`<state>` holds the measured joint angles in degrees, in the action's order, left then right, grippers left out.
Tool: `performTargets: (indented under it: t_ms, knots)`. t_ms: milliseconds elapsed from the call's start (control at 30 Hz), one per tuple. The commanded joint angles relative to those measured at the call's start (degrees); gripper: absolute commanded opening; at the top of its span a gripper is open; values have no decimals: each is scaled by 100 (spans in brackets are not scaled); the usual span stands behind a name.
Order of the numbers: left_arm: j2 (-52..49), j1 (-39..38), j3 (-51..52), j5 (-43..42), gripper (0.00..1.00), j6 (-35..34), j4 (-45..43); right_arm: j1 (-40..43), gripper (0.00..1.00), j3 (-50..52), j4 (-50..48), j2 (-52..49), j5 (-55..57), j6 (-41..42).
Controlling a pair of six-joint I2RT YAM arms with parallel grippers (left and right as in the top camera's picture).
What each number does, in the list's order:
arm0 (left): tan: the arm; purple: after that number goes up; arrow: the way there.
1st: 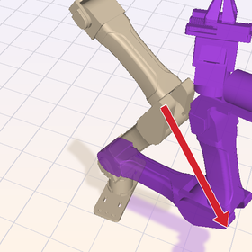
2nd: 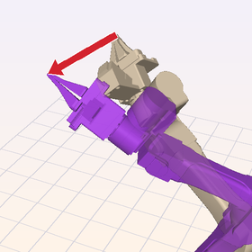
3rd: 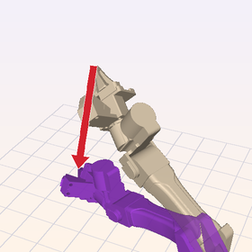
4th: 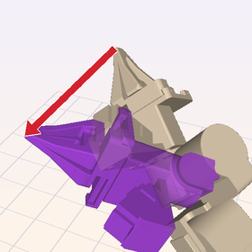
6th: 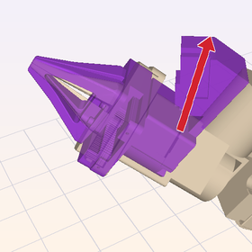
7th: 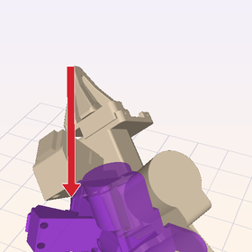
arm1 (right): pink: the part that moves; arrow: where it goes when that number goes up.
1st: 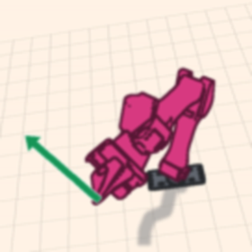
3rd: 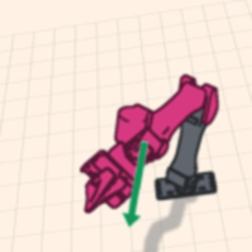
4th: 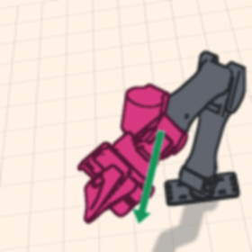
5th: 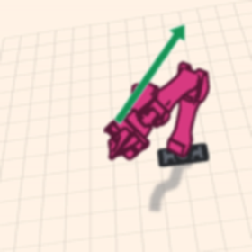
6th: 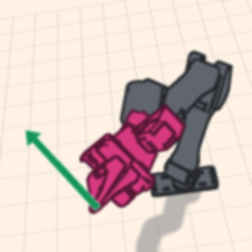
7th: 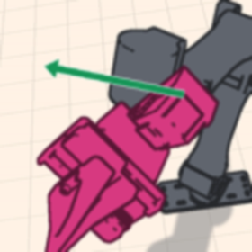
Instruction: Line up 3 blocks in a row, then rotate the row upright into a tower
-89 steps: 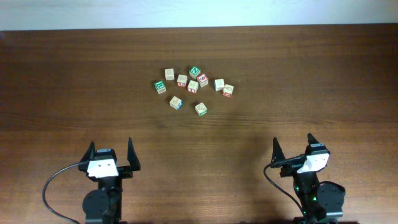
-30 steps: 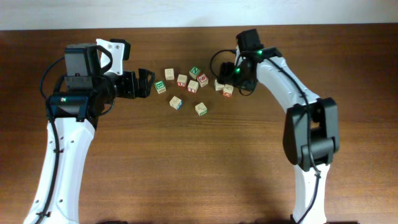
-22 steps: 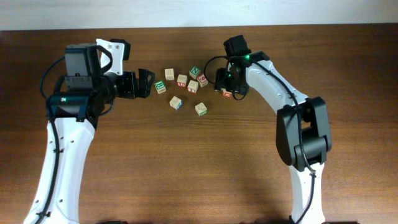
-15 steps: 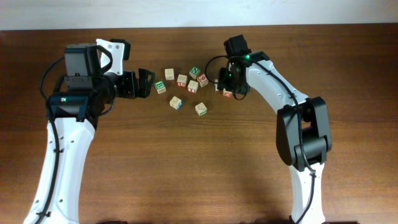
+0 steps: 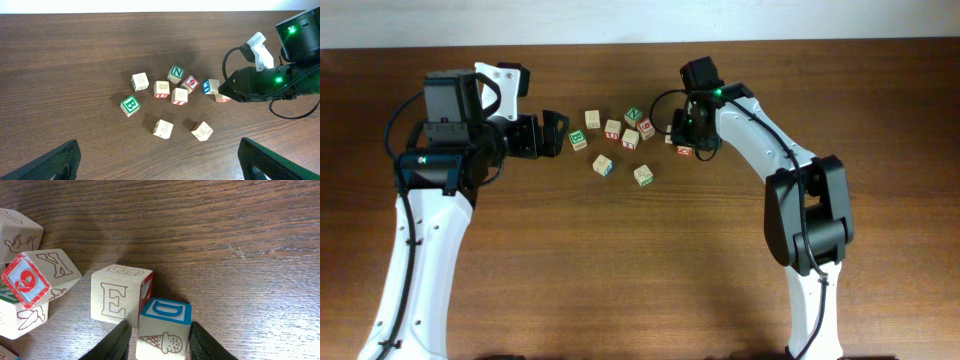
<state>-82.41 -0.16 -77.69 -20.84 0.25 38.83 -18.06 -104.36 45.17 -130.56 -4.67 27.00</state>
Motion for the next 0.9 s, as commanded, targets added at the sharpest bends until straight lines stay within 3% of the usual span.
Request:
performTargets:
  t_ms: [0, 67, 367, 533, 567, 667, 867]
  knots:
    - [2, 33, -142, -55, 99, 48, 9, -35, 43, 125, 92, -111, 304, 24]
    - [2, 33, -142, -55, 99, 48, 9, -35, 51, 162, 120, -111, 304, -61]
    - [2, 33, -142, -55, 99, 48, 9, -15, 51, 160, 365, -111, 302, -59]
    - [2, 33, -142, -55, 99, 48, 7, 61, 50, 155, -28, -111, 295, -813]
    - [2, 33, -142, -55, 99, 48, 9, 52, 49, 155, -79, -111, 278, -942]
    - [2, 33, -142, -55, 99, 48, 7, 42, 29, 155, -37, -111, 208, -968]
    - [2, 33, -142, -55, 99, 48, 9, 44, 29, -9, 994, -103, -651, -966]
